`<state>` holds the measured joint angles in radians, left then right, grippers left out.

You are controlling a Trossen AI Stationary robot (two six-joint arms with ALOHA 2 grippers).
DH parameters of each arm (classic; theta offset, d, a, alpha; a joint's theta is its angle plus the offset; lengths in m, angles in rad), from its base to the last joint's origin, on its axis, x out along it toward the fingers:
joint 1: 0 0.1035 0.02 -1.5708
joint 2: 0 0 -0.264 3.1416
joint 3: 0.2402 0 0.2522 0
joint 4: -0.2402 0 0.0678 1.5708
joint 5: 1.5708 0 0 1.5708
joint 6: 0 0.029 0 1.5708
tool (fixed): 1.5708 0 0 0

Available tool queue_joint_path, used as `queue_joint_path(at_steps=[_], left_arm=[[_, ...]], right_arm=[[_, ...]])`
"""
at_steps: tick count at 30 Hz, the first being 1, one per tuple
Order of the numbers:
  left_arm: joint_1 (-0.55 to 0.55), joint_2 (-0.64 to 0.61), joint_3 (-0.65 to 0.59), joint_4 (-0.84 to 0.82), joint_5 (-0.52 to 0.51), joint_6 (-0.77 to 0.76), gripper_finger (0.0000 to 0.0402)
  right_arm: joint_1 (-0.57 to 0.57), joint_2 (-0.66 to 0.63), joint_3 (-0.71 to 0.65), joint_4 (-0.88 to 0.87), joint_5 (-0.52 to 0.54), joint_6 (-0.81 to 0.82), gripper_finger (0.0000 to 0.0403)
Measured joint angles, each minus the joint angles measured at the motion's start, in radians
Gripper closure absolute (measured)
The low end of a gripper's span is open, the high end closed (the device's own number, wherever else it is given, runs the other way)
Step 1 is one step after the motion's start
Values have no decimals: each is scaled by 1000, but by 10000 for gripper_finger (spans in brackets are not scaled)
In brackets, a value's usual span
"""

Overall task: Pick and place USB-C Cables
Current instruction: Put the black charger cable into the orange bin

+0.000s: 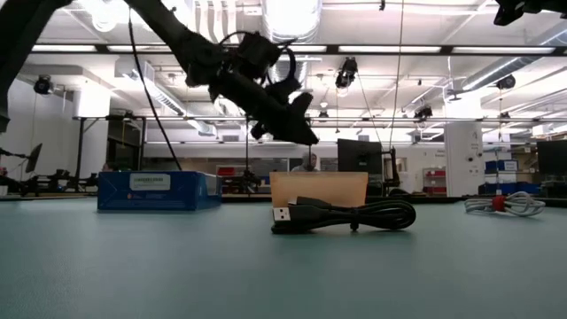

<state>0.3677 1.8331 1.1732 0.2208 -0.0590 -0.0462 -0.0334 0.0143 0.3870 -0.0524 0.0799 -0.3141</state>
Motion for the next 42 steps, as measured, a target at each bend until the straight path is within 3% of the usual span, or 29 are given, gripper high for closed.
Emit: queue_joint_path(at_steps=[12,18,26,31,42], left_arm=[[-282,-117,-5,-94,1,-5,320],[-457,-114,-3,-173,-8,-110,320],[-639,-92,-4,-283,-192,-326,320],[-693,-47,5,-286,-260,-374,320],[-711,134,88,-289,-264,-393,320]], right_arm=[[0,7,0,5,0,8,376],[0,8,0,5,0,23,376],[0,8,0,18,-1,41,376],[1,8,0,39,-4,75,376],[3,26,0,41,-9,108,376]])
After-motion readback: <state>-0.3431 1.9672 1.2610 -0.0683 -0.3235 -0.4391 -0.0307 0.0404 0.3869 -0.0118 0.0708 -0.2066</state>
